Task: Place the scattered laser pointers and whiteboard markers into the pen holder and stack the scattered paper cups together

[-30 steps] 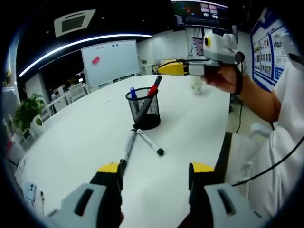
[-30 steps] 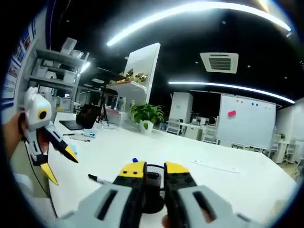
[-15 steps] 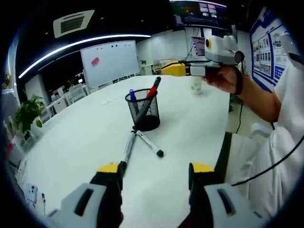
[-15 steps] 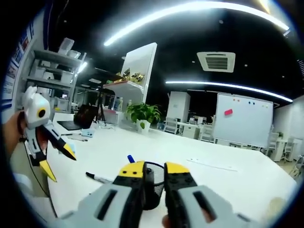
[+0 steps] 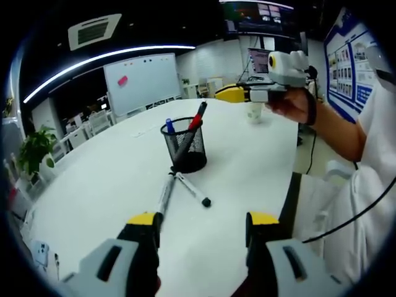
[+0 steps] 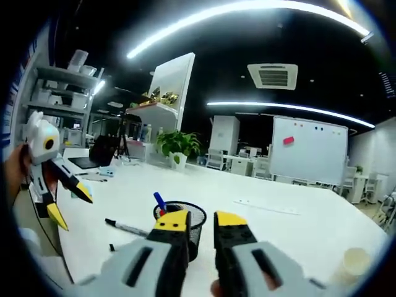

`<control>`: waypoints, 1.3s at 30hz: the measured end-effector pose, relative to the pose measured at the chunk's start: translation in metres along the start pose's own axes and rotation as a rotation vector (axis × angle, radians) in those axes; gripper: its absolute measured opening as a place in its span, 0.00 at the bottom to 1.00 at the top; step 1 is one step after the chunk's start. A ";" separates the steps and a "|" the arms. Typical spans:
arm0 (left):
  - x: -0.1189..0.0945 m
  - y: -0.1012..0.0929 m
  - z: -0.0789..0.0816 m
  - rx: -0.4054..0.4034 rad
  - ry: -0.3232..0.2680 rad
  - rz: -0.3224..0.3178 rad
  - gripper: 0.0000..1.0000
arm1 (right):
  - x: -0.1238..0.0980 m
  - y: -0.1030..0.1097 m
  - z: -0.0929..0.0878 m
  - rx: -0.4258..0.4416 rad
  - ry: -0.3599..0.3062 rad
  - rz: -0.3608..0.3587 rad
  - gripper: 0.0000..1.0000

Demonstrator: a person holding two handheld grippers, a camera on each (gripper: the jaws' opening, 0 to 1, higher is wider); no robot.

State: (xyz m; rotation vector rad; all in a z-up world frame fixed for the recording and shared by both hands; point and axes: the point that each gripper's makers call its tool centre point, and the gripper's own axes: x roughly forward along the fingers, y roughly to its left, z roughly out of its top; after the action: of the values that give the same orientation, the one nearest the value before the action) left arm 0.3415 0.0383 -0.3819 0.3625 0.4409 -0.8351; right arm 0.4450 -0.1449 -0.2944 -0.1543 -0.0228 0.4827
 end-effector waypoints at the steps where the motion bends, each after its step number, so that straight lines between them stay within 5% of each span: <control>1: 0.000 0.000 0.000 0.000 0.001 0.001 0.57 | -0.001 -0.001 0.000 0.001 0.001 -0.002 0.15; 39: 0.000 -0.003 0.000 -0.002 -0.007 0.000 0.57 | -0.029 -0.032 -0.029 0.051 0.044 -0.079 0.18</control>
State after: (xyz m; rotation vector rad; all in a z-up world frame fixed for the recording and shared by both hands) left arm 0.3387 0.0364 -0.3821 0.3571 0.4351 -0.8361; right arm 0.4355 -0.1910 -0.3180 -0.1136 0.0266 0.4009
